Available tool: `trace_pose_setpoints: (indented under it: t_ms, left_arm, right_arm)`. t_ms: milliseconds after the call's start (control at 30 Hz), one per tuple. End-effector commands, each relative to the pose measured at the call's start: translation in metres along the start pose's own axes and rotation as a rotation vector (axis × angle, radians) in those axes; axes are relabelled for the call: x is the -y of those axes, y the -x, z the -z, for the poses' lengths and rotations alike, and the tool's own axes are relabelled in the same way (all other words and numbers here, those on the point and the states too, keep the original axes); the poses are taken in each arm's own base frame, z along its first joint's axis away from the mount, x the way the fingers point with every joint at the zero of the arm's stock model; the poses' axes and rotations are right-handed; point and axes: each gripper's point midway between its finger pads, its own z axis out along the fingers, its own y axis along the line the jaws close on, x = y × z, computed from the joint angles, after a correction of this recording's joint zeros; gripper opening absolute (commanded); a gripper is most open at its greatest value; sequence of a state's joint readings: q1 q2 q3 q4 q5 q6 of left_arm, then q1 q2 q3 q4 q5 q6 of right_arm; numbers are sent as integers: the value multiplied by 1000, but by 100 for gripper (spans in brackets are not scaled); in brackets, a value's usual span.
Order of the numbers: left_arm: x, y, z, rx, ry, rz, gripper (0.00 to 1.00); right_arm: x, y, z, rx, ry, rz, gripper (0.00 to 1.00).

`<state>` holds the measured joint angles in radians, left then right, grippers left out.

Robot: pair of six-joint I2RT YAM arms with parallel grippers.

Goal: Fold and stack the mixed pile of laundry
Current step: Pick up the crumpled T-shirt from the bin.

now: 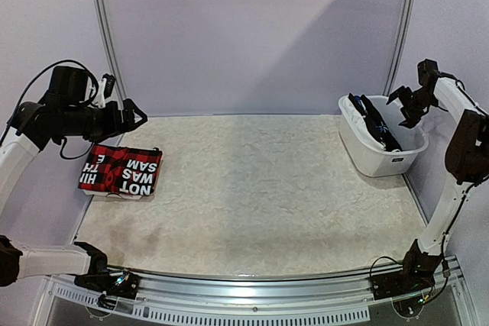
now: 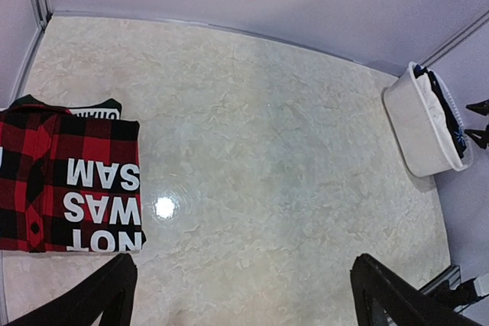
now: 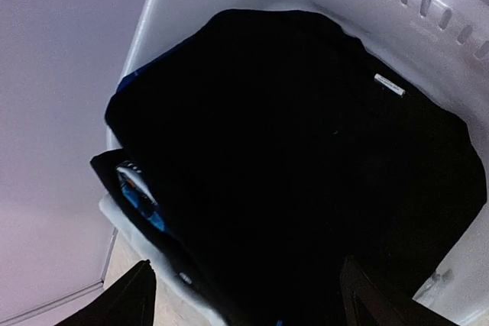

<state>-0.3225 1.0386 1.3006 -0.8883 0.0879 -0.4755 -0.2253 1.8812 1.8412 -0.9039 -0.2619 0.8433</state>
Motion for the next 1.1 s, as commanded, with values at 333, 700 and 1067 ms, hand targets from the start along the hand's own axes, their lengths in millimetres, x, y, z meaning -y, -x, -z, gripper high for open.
trace_pose_setpoints:
  t_ms: [333, 700, 1067]
  left_arm:
    - [-8, -18, -2, -43, 32, 46, 100]
    - [-15, -29, -13, -77, 60, 61, 100]
    - [-18, -32, -31, -124, 82, 59, 100]
  right_arm:
    - [33, 28, -91, -83, -30, -111, 73]
    - [62, 3, -147, -179, -113, -90, 69]
    - [71, -17, -179, -224, -160, -50, 30]
